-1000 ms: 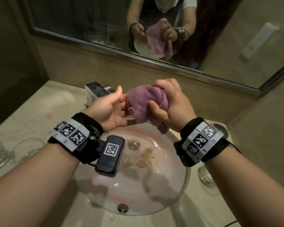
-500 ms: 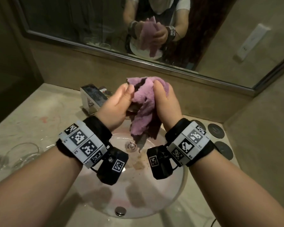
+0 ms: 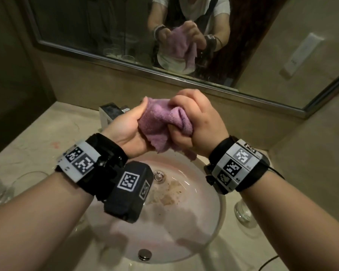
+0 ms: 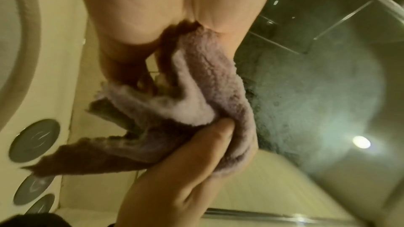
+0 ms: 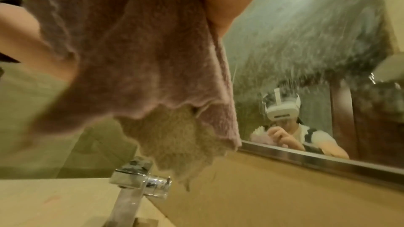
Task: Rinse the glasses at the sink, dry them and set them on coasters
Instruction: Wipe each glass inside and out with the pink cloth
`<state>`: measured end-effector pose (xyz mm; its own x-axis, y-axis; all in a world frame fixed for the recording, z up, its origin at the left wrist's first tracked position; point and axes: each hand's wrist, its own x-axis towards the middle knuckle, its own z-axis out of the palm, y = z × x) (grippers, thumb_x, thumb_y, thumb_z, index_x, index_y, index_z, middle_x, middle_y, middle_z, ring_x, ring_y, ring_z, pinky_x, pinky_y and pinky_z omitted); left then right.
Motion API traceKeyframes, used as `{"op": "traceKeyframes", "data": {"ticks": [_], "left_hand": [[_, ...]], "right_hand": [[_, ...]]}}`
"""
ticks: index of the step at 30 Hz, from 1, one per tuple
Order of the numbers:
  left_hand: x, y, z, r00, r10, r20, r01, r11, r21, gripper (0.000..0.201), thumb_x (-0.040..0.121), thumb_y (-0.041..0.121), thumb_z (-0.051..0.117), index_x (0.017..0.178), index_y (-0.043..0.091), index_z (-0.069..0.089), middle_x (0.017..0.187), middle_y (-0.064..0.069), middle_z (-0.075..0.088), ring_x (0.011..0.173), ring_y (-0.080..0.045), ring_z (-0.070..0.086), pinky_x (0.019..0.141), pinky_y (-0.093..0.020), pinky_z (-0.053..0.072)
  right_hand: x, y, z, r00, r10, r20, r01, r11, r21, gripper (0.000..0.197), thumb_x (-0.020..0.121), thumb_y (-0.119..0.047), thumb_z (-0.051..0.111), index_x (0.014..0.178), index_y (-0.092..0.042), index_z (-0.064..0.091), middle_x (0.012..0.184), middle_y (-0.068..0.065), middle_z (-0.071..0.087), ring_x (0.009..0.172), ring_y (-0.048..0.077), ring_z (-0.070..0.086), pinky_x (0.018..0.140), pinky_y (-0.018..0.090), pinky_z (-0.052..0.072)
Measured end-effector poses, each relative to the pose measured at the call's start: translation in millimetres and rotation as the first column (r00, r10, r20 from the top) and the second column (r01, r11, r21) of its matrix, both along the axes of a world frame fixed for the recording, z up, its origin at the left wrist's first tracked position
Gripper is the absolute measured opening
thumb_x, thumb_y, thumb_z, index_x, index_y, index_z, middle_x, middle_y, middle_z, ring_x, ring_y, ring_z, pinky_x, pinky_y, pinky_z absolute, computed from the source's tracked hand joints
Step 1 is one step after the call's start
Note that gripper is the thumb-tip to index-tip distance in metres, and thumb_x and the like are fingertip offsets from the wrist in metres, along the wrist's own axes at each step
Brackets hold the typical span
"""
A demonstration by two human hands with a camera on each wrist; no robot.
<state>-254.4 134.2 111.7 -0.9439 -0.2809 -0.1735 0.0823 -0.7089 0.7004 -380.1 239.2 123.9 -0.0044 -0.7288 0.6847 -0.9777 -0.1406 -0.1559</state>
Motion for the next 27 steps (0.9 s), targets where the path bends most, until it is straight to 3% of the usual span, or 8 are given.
{"op": "traceKeyframes", "data": {"ticks": [2,6,9,11,17,20,23,27], "left_hand": [[0,2,3,0.999,0.024,-0.044,-0.027,0.998,-0.064,0.064,0.095,0.052,0.017,0.135,0.009,0.045,0.128,-0.022,0.057,0.119,-0.030,0.055,0.097,-0.048,0.045],[-5,7,3,0.983,0.117,-0.142,-0.131,0.987,-0.097,0.067,0.096,0.054,0.013,0.124,0.008,0.053,0.086,-0.016,0.069,0.078,-0.019,0.068,0.069,-0.031,0.055],[-8,9,0,0.963,0.171,-0.209,-0.201,0.970,-0.135,0.079,0.091,0.060,0.006,0.139,0.006,0.039,0.132,-0.022,0.052,0.122,-0.027,0.053,0.103,-0.041,0.042],[-9,7,2,0.950,0.252,-0.185,-0.269,0.960,-0.076,0.080,0.092,0.059,0.004,0.139,0.005,0.040,0.136,-0.019,0.050,0.126,-0.028,0.050,0.107,-0.045,0.037],[-4,0,4,0.987,0.132,-0.097,-0.141,0.985,-0.101,0.059,0.099,0.047,0.015,0.131,0.011,0.050,0.120,-0.013,0.063,0.099,-0.023,0.066,0.078,-0.037,0.054],[5,-13,4,0.999,0.031,-0.033,-0.031,0.999,-0.010,0.050,0.100,0.042,0.026,0.138,0.014,0.044,0.132,-0.013,0.056,0.111,-0.028,0.059,0.097,-0.054,0.043],[10,-18,9,0.998,-0.026,-0.065,0.040,0.973,0.227,0.049,0.099,0.034,0.036,0.139,0.005,0.040,0.136,-0.022,0.050,0.123,-0.037,0.050,0.103,-0.055,0.037],[-1,-2,12,0.979,0.193,-0.068,-0.203,0.961,-0.189,0.028,0.100,0.022,0.035,0.109,0.009,0.058,0.106,-0.016,0.066,0.098,-0.028,0.065,0.088,-0.047,0.053]], "right_hand": [[4,0,5,0.992,-0.032,0.118,0.029,0.999,0.027,0.043,0.080,-0.035,0.053,0.110,-0.004,0.057,0.104,0.014,0.057,0.094,0.023,0.055,0.076,0.031,0.048],[17,-12,16,0.904,-0.162,0.395,0.155,0.987,0.049,0.020,0.086,-0.032,0.046,0.099,-0.018,0.054,0.093,-0.005,0.052,0.089,0.013,0.051,0.076,0.024,0.039],[20,-21,25,0.815,-0.235,0.529,0.181,0.971,0.154,0.017,0.093,-0.034,0.043,0.102,-0.023,0.052,0.096,-0.008,0.054,0.093,0.012,0.054,0.079,0.025,0.039],[17,-23,24,0.793,-0.282,0.540,0.184,0.956,0.228,0.022,0.096,-0.035,0.043,0.111,-0.021,0.052,0.101,-0.008,0.056,0.097,0.013,0.056,0.082,0.027,0.039],[14,-20,16,0.804,-0.216,0.554,0.180,0.976,0.120,0.027,0.083,-0.042,0.036,0.097,-0.022,0.048,0.092,-0.003,0.055,0.084,0.013,0.054,0.072,0.026,0.040],[8,-13,19,0.865,-0.173,0.472,0.150,0.985,0.085,0.050,0.072,-0.051,0.035,0.105,-0.016,0.051,0.093,-0.005,0.052,0.082,0.009,0.052,0.073,0.023,0.043],[0,-8,13,0.906,-0.169,0.388,0.141,0.985,0.102,0.060,0.076,-0.049,0.038,0.121,-0.011,0.050,0.106,-0.004,0.053,0.093,0.012,0.054,0.079,0.029,0.047],[-7,-18,10,0.692,-0.188,0.697,0.161,0.981,0.105,0.048,0.083,-0.047,0.038,0.114,-0.014,0.054,0.095,-0.012,0.058,0.084,-0.004,0.056,0.078,0.013,0.043]]}}
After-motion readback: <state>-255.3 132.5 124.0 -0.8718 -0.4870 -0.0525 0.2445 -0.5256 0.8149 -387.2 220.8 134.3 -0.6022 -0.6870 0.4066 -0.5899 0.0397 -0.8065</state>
